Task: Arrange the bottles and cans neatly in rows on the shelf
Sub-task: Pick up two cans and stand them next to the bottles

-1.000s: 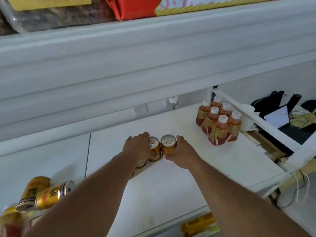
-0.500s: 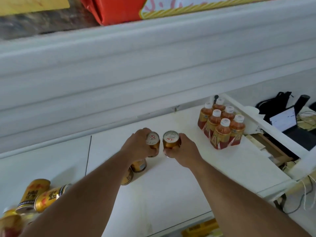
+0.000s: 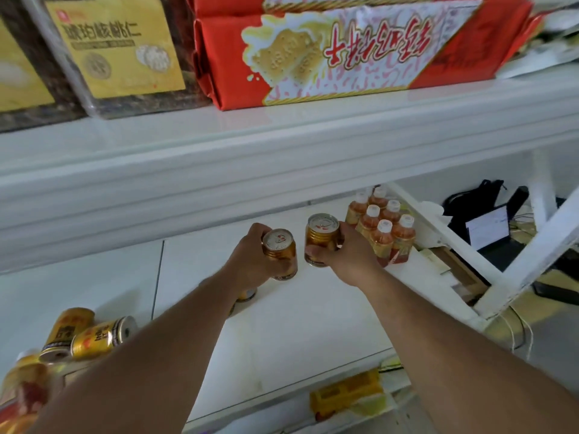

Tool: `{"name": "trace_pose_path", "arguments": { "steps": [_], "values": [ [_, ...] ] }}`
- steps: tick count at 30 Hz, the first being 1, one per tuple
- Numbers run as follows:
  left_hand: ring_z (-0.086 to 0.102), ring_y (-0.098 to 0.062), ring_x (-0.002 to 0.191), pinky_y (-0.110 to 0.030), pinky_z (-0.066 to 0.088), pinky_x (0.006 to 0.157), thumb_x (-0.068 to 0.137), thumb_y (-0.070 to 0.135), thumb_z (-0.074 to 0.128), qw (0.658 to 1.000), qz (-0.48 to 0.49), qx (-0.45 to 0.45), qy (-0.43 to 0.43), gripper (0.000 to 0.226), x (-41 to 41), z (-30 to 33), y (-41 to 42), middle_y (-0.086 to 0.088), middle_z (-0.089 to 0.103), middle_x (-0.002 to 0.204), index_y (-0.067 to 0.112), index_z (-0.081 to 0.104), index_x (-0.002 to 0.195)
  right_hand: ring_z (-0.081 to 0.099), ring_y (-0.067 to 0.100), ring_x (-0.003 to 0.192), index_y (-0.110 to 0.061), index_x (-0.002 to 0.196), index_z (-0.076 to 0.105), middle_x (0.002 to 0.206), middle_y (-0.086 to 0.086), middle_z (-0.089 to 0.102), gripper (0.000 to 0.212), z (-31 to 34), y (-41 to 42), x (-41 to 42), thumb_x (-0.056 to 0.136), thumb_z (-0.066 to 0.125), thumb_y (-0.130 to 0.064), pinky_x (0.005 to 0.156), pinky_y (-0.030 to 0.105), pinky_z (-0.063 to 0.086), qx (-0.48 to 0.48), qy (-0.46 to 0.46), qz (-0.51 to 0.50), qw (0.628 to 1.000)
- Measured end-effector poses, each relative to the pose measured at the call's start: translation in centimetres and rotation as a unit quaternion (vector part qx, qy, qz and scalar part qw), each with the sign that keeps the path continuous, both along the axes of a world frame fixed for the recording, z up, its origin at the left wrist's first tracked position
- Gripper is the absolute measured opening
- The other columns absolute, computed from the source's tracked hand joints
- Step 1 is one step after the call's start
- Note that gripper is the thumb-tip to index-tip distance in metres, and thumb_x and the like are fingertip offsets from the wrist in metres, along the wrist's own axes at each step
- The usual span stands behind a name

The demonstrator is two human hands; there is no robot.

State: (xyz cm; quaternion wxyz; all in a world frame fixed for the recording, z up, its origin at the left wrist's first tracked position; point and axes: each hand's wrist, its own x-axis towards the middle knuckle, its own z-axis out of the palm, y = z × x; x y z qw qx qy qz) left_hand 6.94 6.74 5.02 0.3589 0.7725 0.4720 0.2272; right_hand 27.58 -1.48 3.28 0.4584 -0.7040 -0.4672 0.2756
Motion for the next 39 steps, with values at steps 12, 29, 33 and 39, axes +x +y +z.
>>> {"name": "trace_pose_path", "arguments": {
  "steps": [12, 29, 33, 39],
  "values": [
    [0.060, 0.008, 0.092, -0.007, 0.047, 0.064, 0.062, 0.030, 0.089, 0.994, 0.092, -0.002, -0.053, 0.067, 3.3, -0.2, -8.4, 0.021, 0.062, 0.101, 0.038, 0.051, 0.116, 0.058, 0.010, 0.099, -0.034, 0.121, 0.056, 0.105, -0.015, 0.061, 0.061, 2.1, -5.1, 4.2, 0.071, 0.083, -0.055, 0.080, 0.028, 0.042, 0.013, -0.059, 0.070, 0.996],
    [0.058, -0.002, 0.103, -0.025, 0.052, 0.082, 0.065, 0.031, 0.087, 0.992, 0.121, -0.007, -0.040, 0.071, 6.7, -2.1, -11.3, 0.020, 0.060, 0.110, 0.040, 0.046, 0.122, 0.055, 0.014, 0.107, -0.027, 0.131, 0.048, 0.125, -0.006, 0.061, 0.075, 1.2, -6.1, 7.4, 0.071, 0.083, -0.056, 0.086, 0.032, 0.040, -0.015, -0.048, 0.076, 0.996],
    [0.058, 0.002, 0.100, -0.019, 0.049, 0.074, 0.061, 0.036, 0.086, 0.992, 0.109, -0.026, -0.052, 0.071, 7.3, -2.8, -9.3, 0.023, 0.061, 0.106, 0.048, 0.044, 0.116, 0.056, 0.021, 0.121, -0.026, 0.138, 0.045, 0.134, -0.004, 0.060, 0.079, 0.6, -4.7, 7.8, 0.073, 0.083, -0.052, 0.088, 0.031, 0.038, -0.018, -0.060, 0.060, 0.996],
    [0.060, -0.003, 0.100, -0.028, 0.052, 0.080, 0.052, 0.048, 0.081, 0.994, 0.097, -0.027, -0.052, 0.075, 8.1, -4.1, -6.8, 0.022, 0.061, 0.108, 0.049, 0.045, 0.118, 0.056, 0.022, 0.122, -0.026, 0.137, 0.045, 0.134, -0.004, 0.060, 0.078, -0.3, -3.0, 7.8, 0.074, 0.083, -0.051, 0.088, 0.031, 0.038, -0.022, -0.072, 0.041, 0.996]
  ]
}}
